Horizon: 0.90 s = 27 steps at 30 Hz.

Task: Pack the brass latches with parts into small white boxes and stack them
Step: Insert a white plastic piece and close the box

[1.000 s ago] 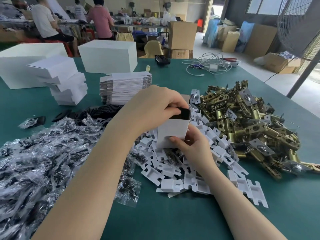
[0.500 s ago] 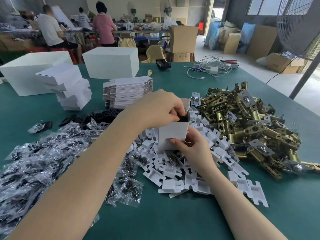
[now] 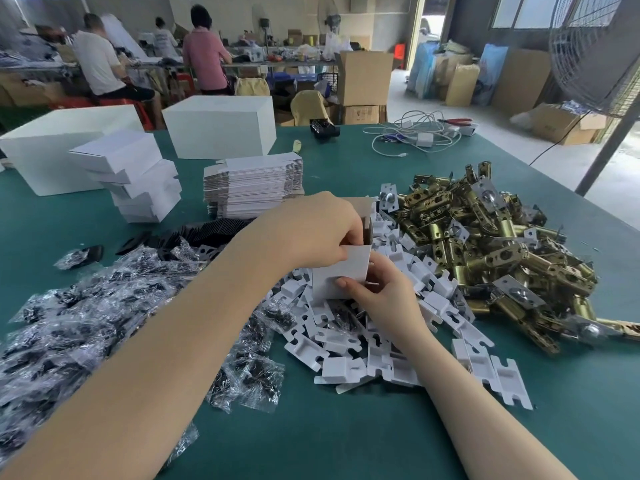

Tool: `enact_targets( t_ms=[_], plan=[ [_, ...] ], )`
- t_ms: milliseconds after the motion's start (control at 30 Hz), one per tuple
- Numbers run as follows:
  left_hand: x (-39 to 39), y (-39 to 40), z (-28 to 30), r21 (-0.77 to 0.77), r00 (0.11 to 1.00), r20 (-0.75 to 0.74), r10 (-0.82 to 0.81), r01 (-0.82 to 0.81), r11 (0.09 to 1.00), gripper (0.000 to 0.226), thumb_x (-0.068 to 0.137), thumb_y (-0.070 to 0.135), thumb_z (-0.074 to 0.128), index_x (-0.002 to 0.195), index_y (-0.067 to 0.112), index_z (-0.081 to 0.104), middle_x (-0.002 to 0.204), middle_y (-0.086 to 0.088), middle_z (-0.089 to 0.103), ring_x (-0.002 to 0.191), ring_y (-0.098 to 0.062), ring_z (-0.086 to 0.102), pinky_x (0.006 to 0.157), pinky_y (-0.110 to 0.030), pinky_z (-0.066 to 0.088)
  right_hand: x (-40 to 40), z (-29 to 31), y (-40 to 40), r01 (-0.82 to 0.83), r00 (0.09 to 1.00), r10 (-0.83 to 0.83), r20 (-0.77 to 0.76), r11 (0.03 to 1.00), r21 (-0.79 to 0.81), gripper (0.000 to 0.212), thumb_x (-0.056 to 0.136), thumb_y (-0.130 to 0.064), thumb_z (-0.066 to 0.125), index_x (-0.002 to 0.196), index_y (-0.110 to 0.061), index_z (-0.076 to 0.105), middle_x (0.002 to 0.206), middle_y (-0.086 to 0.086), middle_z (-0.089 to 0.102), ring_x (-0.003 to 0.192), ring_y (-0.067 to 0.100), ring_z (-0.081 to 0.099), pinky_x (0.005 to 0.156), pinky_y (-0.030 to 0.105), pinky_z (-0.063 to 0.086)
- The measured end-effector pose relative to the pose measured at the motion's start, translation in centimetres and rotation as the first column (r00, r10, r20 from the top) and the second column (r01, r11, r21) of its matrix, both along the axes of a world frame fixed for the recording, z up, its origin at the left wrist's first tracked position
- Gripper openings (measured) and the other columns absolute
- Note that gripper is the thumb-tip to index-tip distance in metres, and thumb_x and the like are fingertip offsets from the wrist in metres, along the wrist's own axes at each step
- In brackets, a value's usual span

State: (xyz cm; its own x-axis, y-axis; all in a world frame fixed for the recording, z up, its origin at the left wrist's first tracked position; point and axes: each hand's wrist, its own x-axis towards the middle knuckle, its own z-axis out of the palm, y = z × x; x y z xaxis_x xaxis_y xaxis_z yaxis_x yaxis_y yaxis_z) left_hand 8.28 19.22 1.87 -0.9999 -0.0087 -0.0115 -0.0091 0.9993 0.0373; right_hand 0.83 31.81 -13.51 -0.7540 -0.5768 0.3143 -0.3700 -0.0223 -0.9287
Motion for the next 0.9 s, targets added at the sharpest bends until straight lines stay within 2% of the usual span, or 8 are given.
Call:
enact_targets(
  t_ms=[100, 200, 400, 500, 600, 733, 800, 900],
  plan=[
    [0.0, 0.1, -0.2, -0.052, 1.000, -0.006, 0.024, -0.025, 0.998, 0.026, 0.093, 0.016, 0.062, 0.111, 0.032, 0.072, 0.106, 0.007, 0.071, 0.096, -0.017, 0.064, 0.083, -0.040, 0.056, -0.1, -0.1, 0.0, 0.005, 1.000, -0.005, 0.007, 1.000, 0.002, 0.040, 0.072, -0.053, 0.073, 0.110, -0.055, 0.060, 0.100, -0.015, 0.073, 0.095, 0.004, 0.068, 0.082, 0.034, 0.058],
    [0.1, 0.0, 0.0, -0.031, 0.999, -0.027, 0.029, -0.030, 0.999, 0.025, 0.092, 0.020, 0.066, 0.112, 0.034, 0.072, 0.106, 0.009, 0.073, 0.098, -0.014, 0.066, 0.084, -0.040, 0.057, -0.2, -0.2, 0.0, 0.006, 1.000, -0.007, 0.011, 1.000, 0.007, 0.039, 0.074, -0.049, 0.074, 0.110, -0.056, 0.060, 0.099, -0.015, 0.073, 0.094, 0.005, 0.068, 0.083, 0.036, 0.058],
    [0.2, -0.5, -0.2, -0.011, 0.994, -0.103, 0.045, -0.046, 0.999, 0.023, 0.091, 0.028, 0.069, 0.112, 0.036, 0.072, 0.098, 0.017, 0.072, 0.095, -0.007, 0.065, 0.081, -0.033, 0.056, -0.2, -0.1, 0.0, 0.002, 1.000, -0.002, 0.008, 1.000, 0.001, 0.038, 0.082, -0.036, 0.076, 0.109, -0.056, 0.060, 0.100, -0.015, 0.072, 0.094, 0.004, 0.068, 0.079, 0.027, 0.058],
    [0.1, -0.7, -0.4, -0.026, 0.994, -0.104, 0.014, -0.017, 1.000, 0.026, 0.092, 0.029, 0.067, 0.118, 0.034, 0.071, 0.104, 0.015, 0.072, 0.096, -0.009, 0.063, 0.077, -0.026, 0.049, -0.2, -0.1, 0.0, 0.003, 1.000, -0.003, 0.012, 1.000, 0.004, 0.038, 0.082, -0.034, 0.076, 0.110, -0.056, 0.060, 0.101, -0.015, 0.073, 0.095, 0.004, 0.068, 0.079, 0.027, 0.058],
    [0.1, -0.8, -0.6, -0.070, 0.996, -0.085, -0.015, 0.009, 0.998, 0.023, 0.094, 0.030, 0.065, 0.115, 0.035, 0.072, 0.107, 0.014, 0.071, 0.095, -0.012, 0.061, 0.075, -0.027, 0.045, -0.2, -0.1, 0.0, 0.011, 1.000, -0.011, 0.006, 1.000, 0.008, 0.040, 0.082, -0.033, 0.077, 0.107, -0.059, 0.060, 0.100, -0.015, 0.073, 0.095, 0.004, 0.068, 0.079, 0.028, 0.058],
    [0.1, -1.0, -0.7, -0.027, 0.995, -0.101, 0.005, -0.008, 1.000, 0.015, 0.092, 0.030, 0.066, 0.106, 0.033, 0.072, 0.096, 0.014, 0.069, 0.091, -0.011, 0.061, 0.070, -0.027, 0.041, -0.2, -0.2, -0.1, 0.012, 1.000, -0.012, 0.001, 1.000, 0.015, 0.039, 0.083, -0.031, 0.077, 0.109, -0.054, 0.061, 0.100, -0.015, 0.073, 0.095, 0.004, 0.068, 0.080, 0.028, 0.058],
    [0.1, -1.0, -0.6, -0.006, 0.994, -0.111, 0.012, -0.013, 1.000, 0.012, 0.090, 0.032, 0.069, 0.102, 0.032, 0.071, 0.085, 0.017, 0.063, 0.090, -0.011, 0.063, 0.070, -0.027, 0.045, -0.3, -0.3, -0.1, 0.011, 1.000, -0.011, 0.012, 1.000, 0.013, 0.038, 0.083, -0.030, 0.077, 0.113, -0.048, 0.062, 0.101, -0.014, 0.073, 0.095, 0.005, 0.068, 0.081, 0.030, 0.058],
    [0.1, -1.1, -0.2, -0.016, 0.995, -0.104, 0.000, -0.002, 1.000, 0.009, 0.089, 0.035, 0.071, 0.094, 0.031, 0.064, 0.071, 0.021, 0.052, 0.088, -0.012, 0.062, 0.066, -0.027, 0.042, -0.3, -0.2, -0.1, 0.013, 1.000, -0.013, 0.011, 1.000, 0.017, 0.037, 0.082, -0.032, 0.078, 0.111, -0.048, 0.062, 0.099, -0.015, 0.073, 0.095, 0.005, 0.068, 0.083, 0.033, 0.057]
  ],
)
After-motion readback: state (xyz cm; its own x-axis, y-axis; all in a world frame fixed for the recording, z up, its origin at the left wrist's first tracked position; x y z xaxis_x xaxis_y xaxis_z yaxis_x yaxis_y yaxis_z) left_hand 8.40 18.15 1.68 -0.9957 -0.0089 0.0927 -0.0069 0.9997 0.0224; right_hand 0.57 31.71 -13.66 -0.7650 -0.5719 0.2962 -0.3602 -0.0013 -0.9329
